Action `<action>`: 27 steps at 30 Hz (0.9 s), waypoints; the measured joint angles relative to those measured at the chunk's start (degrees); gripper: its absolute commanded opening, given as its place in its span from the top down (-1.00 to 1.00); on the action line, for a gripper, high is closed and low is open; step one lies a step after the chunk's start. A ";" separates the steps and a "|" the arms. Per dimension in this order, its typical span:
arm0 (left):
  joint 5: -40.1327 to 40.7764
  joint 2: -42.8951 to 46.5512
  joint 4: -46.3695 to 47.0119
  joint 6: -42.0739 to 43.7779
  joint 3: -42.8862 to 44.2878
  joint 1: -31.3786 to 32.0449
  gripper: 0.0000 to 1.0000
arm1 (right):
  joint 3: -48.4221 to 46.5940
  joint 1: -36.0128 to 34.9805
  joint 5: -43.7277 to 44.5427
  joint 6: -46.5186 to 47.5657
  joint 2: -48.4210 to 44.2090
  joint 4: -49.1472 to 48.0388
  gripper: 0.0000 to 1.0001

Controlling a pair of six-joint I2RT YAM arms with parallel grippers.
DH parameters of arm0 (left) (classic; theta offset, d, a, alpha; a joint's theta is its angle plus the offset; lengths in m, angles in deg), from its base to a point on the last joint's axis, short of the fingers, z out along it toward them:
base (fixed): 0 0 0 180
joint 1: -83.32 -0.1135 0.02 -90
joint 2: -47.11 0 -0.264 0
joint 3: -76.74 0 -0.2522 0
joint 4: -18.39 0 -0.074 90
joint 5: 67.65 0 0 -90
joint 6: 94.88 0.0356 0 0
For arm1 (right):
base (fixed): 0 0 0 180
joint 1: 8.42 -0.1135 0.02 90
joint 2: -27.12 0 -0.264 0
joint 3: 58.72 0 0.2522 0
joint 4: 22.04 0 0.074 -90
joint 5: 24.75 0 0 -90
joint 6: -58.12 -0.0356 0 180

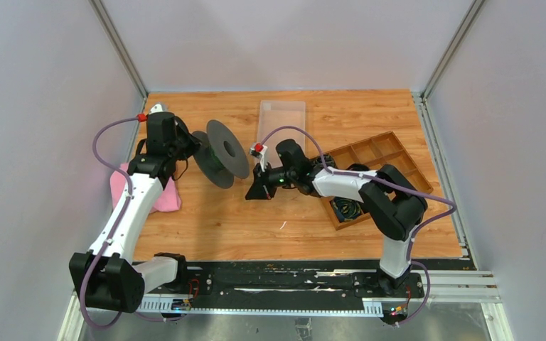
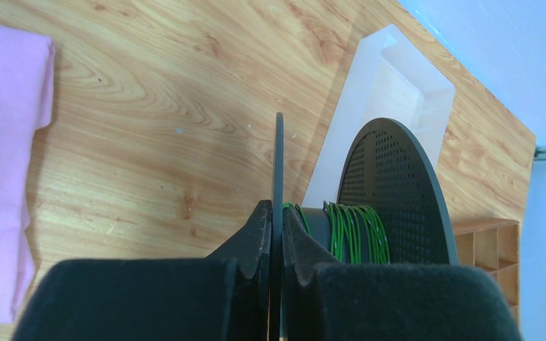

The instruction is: Wrap the cables

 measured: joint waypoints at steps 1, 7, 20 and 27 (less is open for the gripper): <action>0.31 0.00 0.00 0.22 0.02 0.00 0.99 | -0.83 -0.55 -0.33 0.00 -0.48 1.05 0.99; 2.38 -0.09 0.00 2.19 0.22 0.04 0.99 | -7.45 -2.97 -1.73 0.92 -1.70 7.34 0.99; 9.11 0.46 1.55 9.03 1.42 4.83 0.99 | -22.18 -4.15 -1.42 3.30 -1.84 27.19 0.96; 12.09 1.01 3.89 12.17 1.42 6.34 0.99 | -31.45 -5.07 0.42 6.38 0.04 37.09 0.99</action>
